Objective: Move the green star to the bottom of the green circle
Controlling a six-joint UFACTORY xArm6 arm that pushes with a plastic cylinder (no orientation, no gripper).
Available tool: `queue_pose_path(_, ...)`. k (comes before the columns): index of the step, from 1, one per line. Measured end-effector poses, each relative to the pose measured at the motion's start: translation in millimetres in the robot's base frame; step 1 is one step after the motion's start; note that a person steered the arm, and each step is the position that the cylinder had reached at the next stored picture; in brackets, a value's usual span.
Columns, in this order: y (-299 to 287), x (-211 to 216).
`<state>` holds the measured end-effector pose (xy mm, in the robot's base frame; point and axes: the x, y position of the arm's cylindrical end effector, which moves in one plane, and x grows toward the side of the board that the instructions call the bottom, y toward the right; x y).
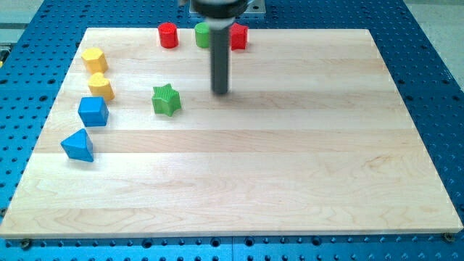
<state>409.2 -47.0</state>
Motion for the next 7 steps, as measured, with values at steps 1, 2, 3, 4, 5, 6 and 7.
queue_pose_path(1,-86,48)
queue_pose_path(2,-98,21)
queue_pose_path(3,-59,2)
queue_pose_path(4,-38,13)
queue_pose_path(5,-9,-9)
queue_pose_path(6,-2,-58)
queue_pose_path(7,-2,-12)
